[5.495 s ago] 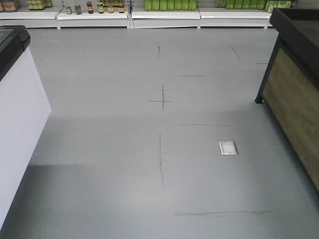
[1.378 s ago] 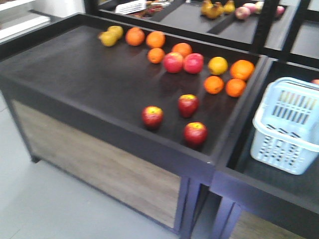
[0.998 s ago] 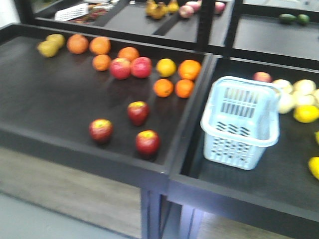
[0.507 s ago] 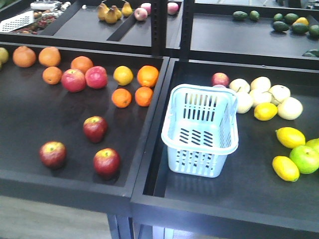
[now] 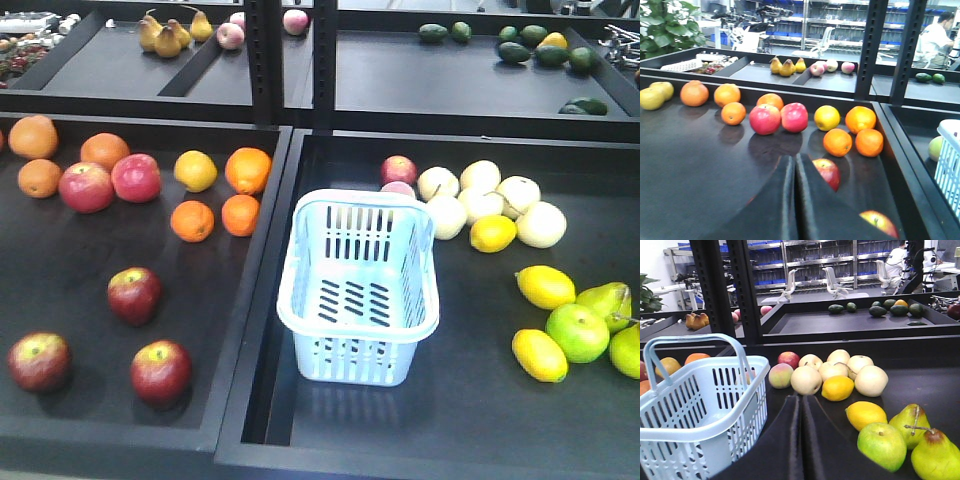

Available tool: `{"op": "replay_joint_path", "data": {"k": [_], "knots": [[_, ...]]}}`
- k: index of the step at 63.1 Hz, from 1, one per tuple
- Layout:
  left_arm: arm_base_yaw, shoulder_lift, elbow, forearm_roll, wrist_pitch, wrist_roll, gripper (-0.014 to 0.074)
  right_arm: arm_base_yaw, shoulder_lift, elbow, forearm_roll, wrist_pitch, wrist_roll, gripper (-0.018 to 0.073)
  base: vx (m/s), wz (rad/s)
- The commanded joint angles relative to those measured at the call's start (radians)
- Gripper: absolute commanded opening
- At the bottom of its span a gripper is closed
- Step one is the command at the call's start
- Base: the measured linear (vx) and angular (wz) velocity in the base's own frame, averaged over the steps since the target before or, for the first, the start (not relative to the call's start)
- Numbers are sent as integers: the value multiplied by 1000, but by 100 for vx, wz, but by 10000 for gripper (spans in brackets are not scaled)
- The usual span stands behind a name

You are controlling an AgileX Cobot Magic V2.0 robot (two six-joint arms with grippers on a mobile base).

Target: Pick three apples into basket with both arms

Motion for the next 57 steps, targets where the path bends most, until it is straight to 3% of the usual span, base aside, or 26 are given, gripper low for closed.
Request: {"op": "replay_joint_path", "data": {"k": [1,57], "knots": [[1,-16,9,-2,-76,-2,-6,-7,-13,14,-10,-77,-1,-4,11,-11],[1,-16,9,-2,-76,-2,-6,-7,-13,14,-10,-78,-1,-4,9,-7]]}}
